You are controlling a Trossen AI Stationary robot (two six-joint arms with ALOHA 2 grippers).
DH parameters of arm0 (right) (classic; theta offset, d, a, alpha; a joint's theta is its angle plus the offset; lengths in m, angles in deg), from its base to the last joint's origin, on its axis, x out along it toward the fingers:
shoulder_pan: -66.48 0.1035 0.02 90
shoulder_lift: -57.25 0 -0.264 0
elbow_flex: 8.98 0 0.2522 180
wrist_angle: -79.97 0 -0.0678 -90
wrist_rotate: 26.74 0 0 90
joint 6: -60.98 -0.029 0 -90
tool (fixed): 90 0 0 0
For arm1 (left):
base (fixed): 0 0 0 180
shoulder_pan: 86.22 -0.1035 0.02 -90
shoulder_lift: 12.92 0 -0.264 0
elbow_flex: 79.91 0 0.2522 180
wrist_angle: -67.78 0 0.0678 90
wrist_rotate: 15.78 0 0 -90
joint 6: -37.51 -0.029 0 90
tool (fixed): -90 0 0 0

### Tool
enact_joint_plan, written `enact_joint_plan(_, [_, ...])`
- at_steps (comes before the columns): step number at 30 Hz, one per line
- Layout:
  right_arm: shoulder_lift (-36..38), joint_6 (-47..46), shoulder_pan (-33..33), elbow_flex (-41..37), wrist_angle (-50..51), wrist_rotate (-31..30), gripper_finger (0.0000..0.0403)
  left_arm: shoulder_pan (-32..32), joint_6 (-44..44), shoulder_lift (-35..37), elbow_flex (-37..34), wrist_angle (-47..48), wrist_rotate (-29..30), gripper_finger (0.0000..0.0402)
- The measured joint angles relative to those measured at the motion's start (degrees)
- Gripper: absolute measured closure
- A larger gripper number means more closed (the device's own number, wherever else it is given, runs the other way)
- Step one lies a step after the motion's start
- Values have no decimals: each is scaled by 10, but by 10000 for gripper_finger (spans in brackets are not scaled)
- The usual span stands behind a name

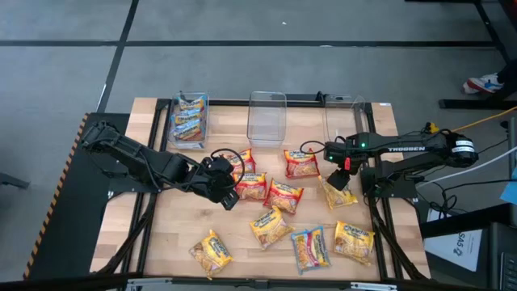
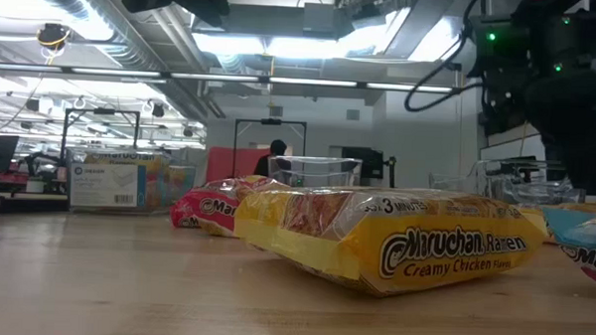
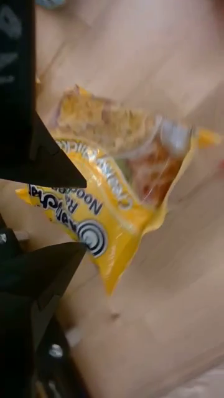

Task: Sort Maruchan noodles
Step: Put the yellow noodle pack in the right transparent basket

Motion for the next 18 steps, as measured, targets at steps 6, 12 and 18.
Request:
enact_joint_plan(6, [0, -59, 0, -44, -30, -17, 246, 0, -1, 0, 0, 0, 0, 337])
enact_joint_plan(12, [1, -72, 0, -81, -110, 8, 247, 0, -1, 0, 0, 0, 0, 337])
enact_joint_plan(18, [1, -67, 0, -90, -140, 9, 303, 0, -2, 0, 0, 0, 0, 337])
